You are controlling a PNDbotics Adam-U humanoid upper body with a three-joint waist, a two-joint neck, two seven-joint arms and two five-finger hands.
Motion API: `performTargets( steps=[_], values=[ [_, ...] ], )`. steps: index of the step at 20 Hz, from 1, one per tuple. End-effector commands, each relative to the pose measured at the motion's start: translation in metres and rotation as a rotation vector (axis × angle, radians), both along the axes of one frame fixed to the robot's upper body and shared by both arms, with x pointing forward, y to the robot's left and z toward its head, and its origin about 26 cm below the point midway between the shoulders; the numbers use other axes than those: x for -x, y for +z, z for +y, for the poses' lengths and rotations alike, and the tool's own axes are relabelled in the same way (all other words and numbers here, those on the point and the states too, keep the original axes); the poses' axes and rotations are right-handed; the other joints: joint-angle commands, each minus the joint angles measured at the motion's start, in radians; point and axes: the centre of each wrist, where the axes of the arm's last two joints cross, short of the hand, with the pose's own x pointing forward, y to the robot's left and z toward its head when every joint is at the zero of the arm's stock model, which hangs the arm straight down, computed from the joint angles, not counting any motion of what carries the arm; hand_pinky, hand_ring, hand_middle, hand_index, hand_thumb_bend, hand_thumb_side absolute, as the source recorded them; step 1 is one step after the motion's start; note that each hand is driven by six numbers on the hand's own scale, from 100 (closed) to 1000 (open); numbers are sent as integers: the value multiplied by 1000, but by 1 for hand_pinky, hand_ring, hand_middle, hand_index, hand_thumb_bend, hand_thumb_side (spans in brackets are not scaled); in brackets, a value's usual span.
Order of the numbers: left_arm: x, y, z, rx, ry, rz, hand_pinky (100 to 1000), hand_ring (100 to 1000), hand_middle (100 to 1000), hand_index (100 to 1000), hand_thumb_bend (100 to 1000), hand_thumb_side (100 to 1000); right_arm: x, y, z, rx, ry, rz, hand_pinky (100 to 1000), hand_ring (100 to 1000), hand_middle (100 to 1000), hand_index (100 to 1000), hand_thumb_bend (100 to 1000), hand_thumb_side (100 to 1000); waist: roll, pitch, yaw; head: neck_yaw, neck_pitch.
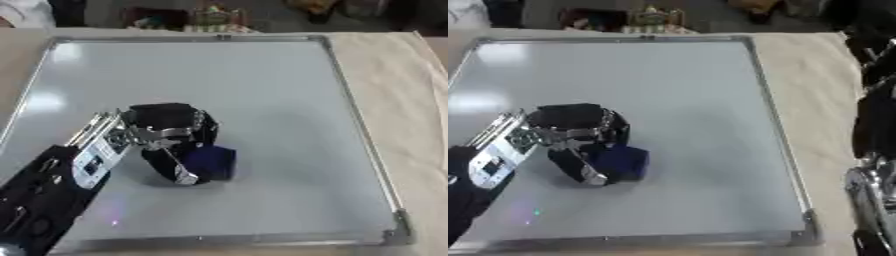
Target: Wipe the whiteboard clean with a brush.
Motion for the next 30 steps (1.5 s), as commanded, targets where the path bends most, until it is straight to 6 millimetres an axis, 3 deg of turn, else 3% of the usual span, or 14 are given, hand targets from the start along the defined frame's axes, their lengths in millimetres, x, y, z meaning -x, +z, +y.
performTargets(
  steps=[1,15,30],
  values=[
    [-3,1,6,-409,-273,-67,553,575,520,100,350,391,3,7,-3,23,-4,-20,912,905,583,865,231,866,-2,-15,2,3,-14],
    [-5,5,22,-364,-229,-85,545,566,480,100,315,326,3,5,-4,21,-6,-15,912,903,583,864,227,883,-6,-28,9,6,-19],
    [-4,12,53,-230,-41,-139,546,556,397,100,300,315,4,5,-5,22,-7,-13,913,904,583,864,226,887,-9,-31,24,4,-29]
  ],
)
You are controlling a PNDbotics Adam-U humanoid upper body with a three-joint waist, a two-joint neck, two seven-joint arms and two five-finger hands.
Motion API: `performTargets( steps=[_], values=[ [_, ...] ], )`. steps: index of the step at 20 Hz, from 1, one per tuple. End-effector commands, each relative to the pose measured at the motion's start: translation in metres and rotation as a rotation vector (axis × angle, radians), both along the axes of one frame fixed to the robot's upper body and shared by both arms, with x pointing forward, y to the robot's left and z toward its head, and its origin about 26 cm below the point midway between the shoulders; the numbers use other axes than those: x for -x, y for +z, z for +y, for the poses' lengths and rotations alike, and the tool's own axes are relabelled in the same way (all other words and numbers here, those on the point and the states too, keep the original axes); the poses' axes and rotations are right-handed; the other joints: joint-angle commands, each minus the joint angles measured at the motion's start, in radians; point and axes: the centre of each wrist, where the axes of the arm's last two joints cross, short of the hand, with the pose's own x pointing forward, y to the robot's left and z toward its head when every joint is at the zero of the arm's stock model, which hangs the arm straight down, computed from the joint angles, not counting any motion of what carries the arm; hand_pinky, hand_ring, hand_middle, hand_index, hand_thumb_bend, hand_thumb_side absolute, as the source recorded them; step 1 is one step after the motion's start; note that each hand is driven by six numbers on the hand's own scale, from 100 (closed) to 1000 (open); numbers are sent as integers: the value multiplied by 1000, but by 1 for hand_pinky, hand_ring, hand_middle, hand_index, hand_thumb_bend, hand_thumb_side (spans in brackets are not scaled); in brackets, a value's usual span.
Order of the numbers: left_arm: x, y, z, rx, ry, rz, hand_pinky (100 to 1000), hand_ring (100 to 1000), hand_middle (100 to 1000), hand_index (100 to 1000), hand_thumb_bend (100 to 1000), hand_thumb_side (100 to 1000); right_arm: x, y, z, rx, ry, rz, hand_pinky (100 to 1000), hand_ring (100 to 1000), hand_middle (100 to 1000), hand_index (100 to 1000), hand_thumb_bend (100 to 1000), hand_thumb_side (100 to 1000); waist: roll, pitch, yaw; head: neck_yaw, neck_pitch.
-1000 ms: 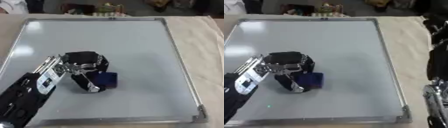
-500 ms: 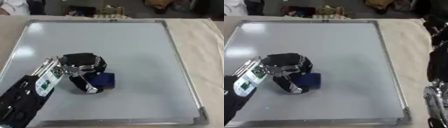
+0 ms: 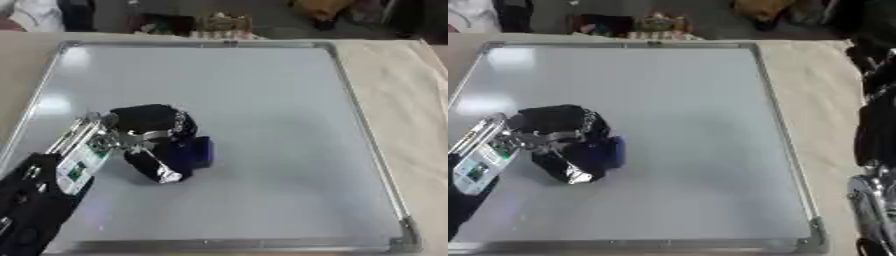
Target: Wipe the whiteboard clean with a brush.
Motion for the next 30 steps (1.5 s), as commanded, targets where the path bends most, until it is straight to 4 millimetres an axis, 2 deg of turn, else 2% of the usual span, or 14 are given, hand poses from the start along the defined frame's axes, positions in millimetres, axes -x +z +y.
performTargets(
  steps=[1,6,10,15,19,30],
  values=[
    [0,11,14,-231,-111,-40,545,555,388,100,300,315,2,9,-3,23,-1,-28,913,904,583,864,226,888,-3,-22,2,1,-13],
    [-2,10,21,-227,-83,-51,546,554,367,100,303,313,2,9,-3,26,1,-29,913,904,583,862,226,890,-4,-23,6,3,-16],
    [-2,16,36,-196,-33,-67,546,552,357,100,303,311,2,9,-3,27,-1,-30,913,903,583,862,224,891,-4,-24,9,1,-18],
    [-7,32,73,-108,129,-77,545,548,343,100,303,308,3,9,-4,26,-6,-28,914,903,582,862,222,886,-2,-27,13,-4,-12],
    [-15,36,100,-61,262,-45,541,545,338,100,306,306,3,8,-5,26,-8,-28,914,903,582,862,224,887,-4,-27,14,-3,-10],
    [-35,39,140,109,608,23,528,519,301,100,302,312,3,7,-5,23,-9,-27,915,905,582,863,228,883,-9,-24,14,16,-19]
  ],
)
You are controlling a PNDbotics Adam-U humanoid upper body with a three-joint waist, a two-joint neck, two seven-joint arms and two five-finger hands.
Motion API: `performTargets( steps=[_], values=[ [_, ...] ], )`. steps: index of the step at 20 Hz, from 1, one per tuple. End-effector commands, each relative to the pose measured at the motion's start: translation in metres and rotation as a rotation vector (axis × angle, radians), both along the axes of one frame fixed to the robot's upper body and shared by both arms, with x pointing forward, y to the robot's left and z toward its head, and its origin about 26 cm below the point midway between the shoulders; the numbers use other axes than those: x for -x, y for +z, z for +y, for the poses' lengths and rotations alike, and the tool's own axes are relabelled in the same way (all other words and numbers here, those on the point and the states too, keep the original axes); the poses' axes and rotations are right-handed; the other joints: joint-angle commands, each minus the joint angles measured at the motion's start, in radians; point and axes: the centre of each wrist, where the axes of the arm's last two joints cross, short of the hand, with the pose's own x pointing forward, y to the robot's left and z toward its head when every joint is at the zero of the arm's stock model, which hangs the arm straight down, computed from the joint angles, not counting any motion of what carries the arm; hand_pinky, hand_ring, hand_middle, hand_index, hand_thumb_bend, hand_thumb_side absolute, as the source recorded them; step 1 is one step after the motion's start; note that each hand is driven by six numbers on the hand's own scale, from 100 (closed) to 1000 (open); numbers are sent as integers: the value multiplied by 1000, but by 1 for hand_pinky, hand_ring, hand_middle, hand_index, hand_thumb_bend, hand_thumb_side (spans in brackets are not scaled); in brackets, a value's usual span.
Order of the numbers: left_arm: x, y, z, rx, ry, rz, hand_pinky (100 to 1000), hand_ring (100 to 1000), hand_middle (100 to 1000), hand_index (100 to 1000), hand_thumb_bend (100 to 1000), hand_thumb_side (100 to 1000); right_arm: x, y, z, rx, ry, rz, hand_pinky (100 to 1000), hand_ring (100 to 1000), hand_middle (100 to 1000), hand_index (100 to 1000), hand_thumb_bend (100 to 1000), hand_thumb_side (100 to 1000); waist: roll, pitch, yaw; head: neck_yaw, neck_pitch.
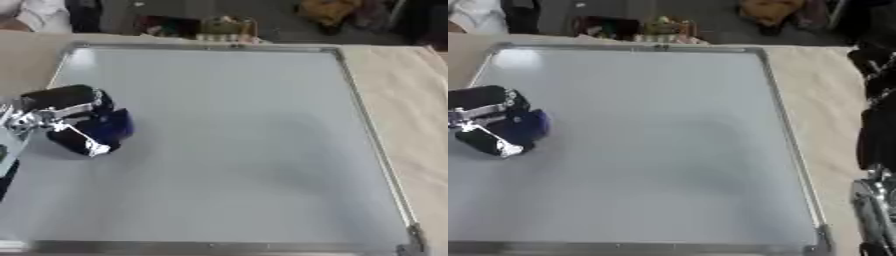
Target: Wipe the whiteboard clean with a brush.
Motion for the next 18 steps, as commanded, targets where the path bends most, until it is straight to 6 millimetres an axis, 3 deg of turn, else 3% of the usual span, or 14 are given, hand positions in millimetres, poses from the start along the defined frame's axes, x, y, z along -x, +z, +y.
performTargets(
  steps=[1,10,18],
  values=[
    [-4,12,19,49,133,-28,523,511,292,100,302,317,3,7,-4,19,-6,-21,915,905,582,863,227,881,1,-23,1,6,-15],
    [-14,3,26,187,356,-23,523,495,261,100,331,365,3,6,-3,18,-6,-18,917,907,582,864,229,877,-1,-19,-2,7,-18],
    [-16,1,30,191,405,-40,520,481,240,100,318,362,3,5,-3,18,-7,-14,918,908,582,865,231,878,-2,-19,1,5,-19]
  ],
)
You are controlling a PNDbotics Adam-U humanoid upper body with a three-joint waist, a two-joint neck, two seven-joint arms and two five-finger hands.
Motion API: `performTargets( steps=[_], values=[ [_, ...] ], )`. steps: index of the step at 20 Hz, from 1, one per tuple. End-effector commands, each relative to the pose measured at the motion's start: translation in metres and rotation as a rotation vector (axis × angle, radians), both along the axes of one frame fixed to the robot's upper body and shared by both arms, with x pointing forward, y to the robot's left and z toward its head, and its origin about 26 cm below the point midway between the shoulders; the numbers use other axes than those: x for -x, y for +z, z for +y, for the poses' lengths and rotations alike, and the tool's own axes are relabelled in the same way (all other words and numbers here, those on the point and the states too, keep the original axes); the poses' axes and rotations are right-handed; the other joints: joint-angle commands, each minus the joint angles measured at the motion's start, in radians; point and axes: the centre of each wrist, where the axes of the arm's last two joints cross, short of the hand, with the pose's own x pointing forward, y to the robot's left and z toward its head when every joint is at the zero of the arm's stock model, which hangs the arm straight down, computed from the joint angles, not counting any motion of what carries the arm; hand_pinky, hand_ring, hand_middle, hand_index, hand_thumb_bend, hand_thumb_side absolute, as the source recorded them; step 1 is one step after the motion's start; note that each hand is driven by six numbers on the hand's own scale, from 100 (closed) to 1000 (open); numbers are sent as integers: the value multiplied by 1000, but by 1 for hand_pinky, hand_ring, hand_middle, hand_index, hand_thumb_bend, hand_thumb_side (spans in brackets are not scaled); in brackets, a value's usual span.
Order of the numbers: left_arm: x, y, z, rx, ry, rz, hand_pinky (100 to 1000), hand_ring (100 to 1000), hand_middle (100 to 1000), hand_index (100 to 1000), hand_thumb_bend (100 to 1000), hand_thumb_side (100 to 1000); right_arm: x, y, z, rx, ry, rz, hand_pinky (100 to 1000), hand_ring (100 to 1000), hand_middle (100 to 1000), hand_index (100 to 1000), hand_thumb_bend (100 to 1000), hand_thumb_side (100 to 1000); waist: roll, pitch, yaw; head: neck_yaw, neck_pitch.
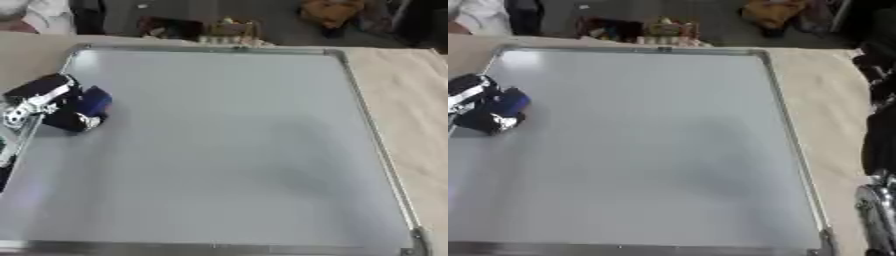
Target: Wipe the whiteboard clean with a brush.
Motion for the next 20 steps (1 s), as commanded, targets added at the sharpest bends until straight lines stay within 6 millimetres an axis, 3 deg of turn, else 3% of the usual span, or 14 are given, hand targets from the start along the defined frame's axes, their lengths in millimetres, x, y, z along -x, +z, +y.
performTargets(
  steps=[1,10,20],
  values=[
    [0,9,16,0,70,-22,519,479,237,100,315,362,2,7,-2,18,-3,-20,918,908,582,865,228,878,0,-18,1,1,-15],
    [-2,6,22,12,230,-65,521,477,232,100,311,352,3,6,-2,16,-4,-19,919,909,582,866,229,881,-3,-18,2,1,-18],
    [-3,7,25,45,250,-40,519,473,228,100,314,357,3,5,-2,16,-5,-15,920,909,582,866,230,880,-4,-18,7,0,-17]
  ],
)
